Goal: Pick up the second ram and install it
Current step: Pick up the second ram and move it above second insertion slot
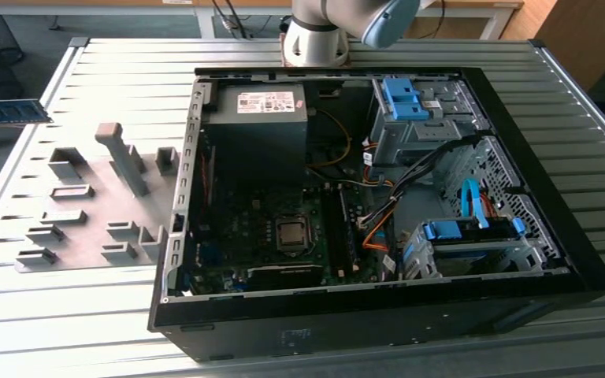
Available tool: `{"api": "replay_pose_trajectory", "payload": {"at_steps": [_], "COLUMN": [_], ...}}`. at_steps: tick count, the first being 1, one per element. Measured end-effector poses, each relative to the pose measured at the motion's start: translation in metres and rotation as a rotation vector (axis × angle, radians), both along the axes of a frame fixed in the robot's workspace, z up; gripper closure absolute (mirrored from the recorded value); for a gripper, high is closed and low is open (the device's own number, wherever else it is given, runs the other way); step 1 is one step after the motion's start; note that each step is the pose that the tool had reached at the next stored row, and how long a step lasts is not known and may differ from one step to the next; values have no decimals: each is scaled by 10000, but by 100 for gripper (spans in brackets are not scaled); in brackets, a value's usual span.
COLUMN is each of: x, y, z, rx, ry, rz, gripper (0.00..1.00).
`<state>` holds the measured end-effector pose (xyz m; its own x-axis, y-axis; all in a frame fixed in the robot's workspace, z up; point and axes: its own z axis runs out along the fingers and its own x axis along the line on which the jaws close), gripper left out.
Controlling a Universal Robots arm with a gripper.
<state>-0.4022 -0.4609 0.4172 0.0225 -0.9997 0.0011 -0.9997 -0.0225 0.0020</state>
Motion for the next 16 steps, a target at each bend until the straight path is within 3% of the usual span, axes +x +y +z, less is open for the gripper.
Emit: {"api": "replay_pose_trajectory", "payload": {"at_steps": [16], "x": [93], "y": [0], "z": [4], "rx": [-1], "ry": [1], "rz": [0], "gripper": [86]}}
